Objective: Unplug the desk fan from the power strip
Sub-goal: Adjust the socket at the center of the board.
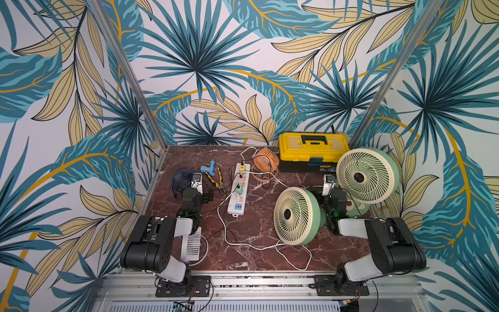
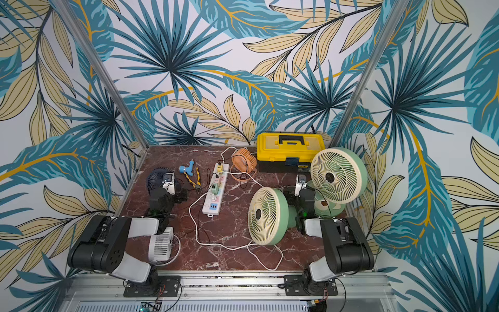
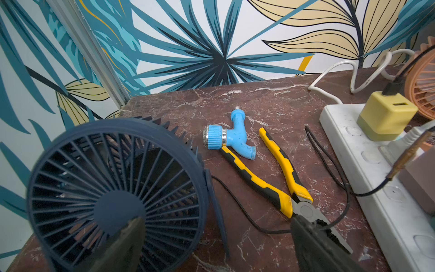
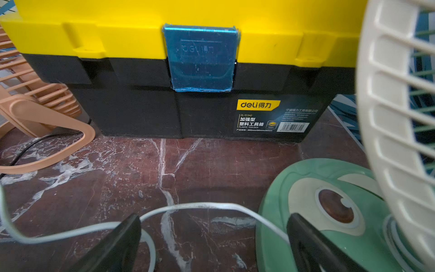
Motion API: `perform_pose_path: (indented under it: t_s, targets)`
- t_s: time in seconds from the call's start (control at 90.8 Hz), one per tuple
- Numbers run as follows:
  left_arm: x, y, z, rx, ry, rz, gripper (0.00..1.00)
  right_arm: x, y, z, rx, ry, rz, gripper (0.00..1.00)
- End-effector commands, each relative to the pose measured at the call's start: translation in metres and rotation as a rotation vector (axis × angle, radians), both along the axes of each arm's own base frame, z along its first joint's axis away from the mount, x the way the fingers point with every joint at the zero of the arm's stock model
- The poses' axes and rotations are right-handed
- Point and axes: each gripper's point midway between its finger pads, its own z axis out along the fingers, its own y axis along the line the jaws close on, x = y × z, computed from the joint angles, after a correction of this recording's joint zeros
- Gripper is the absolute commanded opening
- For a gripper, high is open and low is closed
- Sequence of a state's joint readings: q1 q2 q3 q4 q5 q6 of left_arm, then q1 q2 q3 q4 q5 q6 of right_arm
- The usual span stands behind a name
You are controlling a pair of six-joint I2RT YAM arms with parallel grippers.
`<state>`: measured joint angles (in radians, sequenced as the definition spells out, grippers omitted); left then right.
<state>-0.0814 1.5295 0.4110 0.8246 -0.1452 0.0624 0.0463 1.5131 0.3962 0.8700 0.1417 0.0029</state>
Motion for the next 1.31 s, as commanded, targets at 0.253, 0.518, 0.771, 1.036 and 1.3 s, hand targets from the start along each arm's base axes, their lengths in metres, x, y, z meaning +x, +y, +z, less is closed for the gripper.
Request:
perform_pose_path:
  t_s: [0.253, 0.518, 0.771, 1.036, 1.3]
  targets:
    - [-0.001, 0.002, 0.003, -0.001, -0.006, -0.001, 1.00, 0.001, 0.000, 0.003, -0.006, -0.013, 0.007, 0.99]
    - [-0.001, 0.002, 0.003, -0.002, -0.007, -0.001, 1.00, 0.002, 0.000, 0.004, -0.006, -0.013, 0.006, 1.00]
    - [-0.001, 0.002, 0.003, -0.004, -0.004, -0.002, 1.00, 0.002, 0.000, 0.003, -0.006, -0.013, 0.007, 1.00]
    - [-0.002, -0.001, 0.007, -0.001, -0.007, -0.019, 1.00, 0.000, -0.002, 0.015, -0.007, -0.009, -0.009, 1.00]
    - [-0.011, 0.000, 0.032, -0.010, 0.017, 0.016, 1.00, -0.011, 0.005, 0.061, 0.024, 0.056, -0.003, 1.00]
